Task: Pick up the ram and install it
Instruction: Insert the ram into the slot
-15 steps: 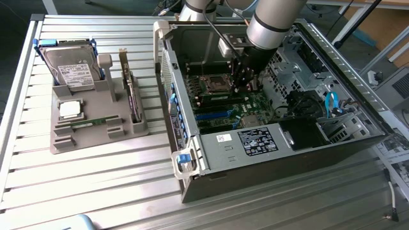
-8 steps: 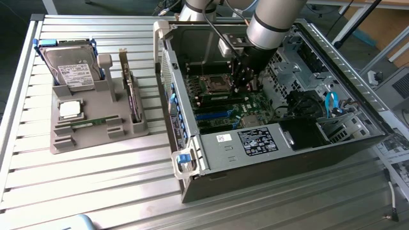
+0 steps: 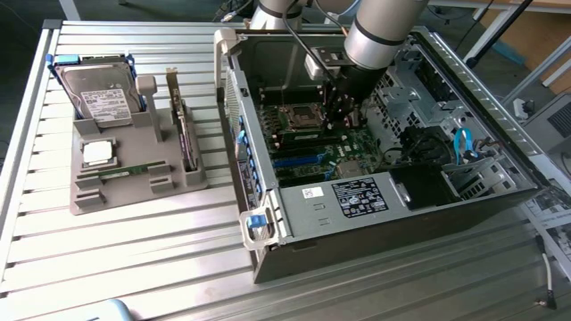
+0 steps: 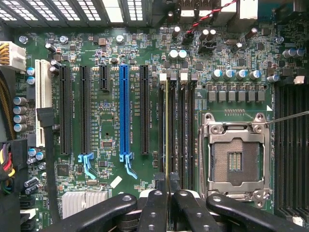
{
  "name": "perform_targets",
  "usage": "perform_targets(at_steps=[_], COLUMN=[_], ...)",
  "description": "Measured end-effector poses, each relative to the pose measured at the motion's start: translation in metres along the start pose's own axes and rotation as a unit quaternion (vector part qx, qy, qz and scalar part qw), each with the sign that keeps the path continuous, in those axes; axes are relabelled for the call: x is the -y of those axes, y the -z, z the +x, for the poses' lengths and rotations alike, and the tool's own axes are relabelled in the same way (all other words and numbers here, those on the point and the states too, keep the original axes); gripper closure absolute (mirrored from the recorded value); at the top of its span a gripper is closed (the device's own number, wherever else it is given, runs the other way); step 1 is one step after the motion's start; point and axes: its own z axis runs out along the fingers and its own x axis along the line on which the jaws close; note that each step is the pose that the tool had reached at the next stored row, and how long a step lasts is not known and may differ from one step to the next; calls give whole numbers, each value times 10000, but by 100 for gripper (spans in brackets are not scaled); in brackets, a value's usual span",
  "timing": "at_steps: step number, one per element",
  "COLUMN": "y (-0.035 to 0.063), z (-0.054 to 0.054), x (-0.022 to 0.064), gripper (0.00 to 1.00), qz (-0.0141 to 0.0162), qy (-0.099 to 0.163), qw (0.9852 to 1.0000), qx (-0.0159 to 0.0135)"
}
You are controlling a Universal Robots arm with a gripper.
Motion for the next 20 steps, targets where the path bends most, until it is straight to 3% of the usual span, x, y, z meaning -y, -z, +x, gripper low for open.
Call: perform_targets(at_steps=[20], y=[-23], z=[7], x=[-5], gripper=[88], qz=[0], qy=[9], qw=[10000], qx=[0])
